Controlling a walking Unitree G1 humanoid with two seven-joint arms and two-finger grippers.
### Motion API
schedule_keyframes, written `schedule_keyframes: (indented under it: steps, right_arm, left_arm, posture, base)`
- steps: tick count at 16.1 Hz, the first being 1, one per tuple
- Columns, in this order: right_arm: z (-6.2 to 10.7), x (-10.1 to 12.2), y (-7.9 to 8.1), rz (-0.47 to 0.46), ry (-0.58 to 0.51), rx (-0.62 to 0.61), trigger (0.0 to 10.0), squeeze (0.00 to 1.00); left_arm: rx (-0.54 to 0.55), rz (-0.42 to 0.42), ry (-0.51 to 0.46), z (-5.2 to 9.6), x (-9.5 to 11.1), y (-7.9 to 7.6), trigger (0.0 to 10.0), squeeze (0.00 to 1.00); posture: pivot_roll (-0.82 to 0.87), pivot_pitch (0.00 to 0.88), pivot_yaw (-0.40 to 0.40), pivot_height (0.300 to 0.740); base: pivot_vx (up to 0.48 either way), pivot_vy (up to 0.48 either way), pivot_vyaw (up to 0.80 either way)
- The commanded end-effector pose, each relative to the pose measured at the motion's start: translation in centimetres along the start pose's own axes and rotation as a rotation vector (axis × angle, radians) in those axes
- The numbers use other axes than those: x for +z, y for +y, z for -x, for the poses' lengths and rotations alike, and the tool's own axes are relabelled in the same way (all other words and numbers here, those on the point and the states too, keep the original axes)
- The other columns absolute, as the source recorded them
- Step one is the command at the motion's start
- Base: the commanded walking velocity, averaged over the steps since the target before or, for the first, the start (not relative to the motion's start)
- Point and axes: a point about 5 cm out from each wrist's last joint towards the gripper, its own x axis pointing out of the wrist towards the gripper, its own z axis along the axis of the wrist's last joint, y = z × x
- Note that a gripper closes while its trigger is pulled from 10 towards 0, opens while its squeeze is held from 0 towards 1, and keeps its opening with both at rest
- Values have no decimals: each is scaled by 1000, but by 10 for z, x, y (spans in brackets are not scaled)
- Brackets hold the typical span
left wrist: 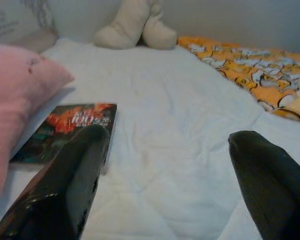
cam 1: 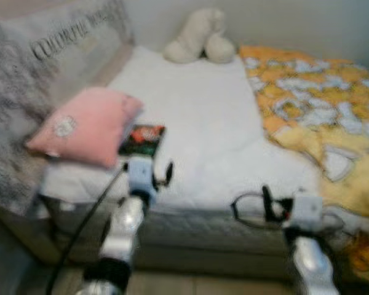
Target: Clean up the room
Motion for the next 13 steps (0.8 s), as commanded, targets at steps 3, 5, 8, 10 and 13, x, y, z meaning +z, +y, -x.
schedule_keyframes:
  steps: [3, 5, 8, 10, 13]
  right_arm:
    - [-10, 10, 7, 83, -58, 38, 10000, 0]
    - [-14, 9, 11, 62, -32, 62, 10000, 0]
    - [-14, 6, 10, 54, -28, 51, 10000, 0]
    - [-12, 4, 10, 57, -23, 54, 10000, 0]
    - [-10, -1, 7, 62, -2, 58, 10000, 0]
  left_arm:
    - [-24, -16, 49, -10, 1, 0, 10000, 0]
    - [-51, -33, 65, -13, 2, -4, 10000, 0]
    - [-45, -13, 69, -17, 2, -6, 10000, 0]
    - [-35, 0, 88, -18, -1, -4, 10000, 0]
    - [-13, 15, 120, -18, -7, -1, 10000, 0]
  posture:
    - [113, 0, 32, 740]
    - [112, 0, 32, 740]
    - [109, 0, 26, 740]
    - [102, 0, 24, 740]
    - [96, 0, 21, 740]
  base:
    - [0, -304, 0]
    - [0, 0, -697]
    - [241, 0, -729]
    - [469, 0, -725]
    - [471, 0, -725]
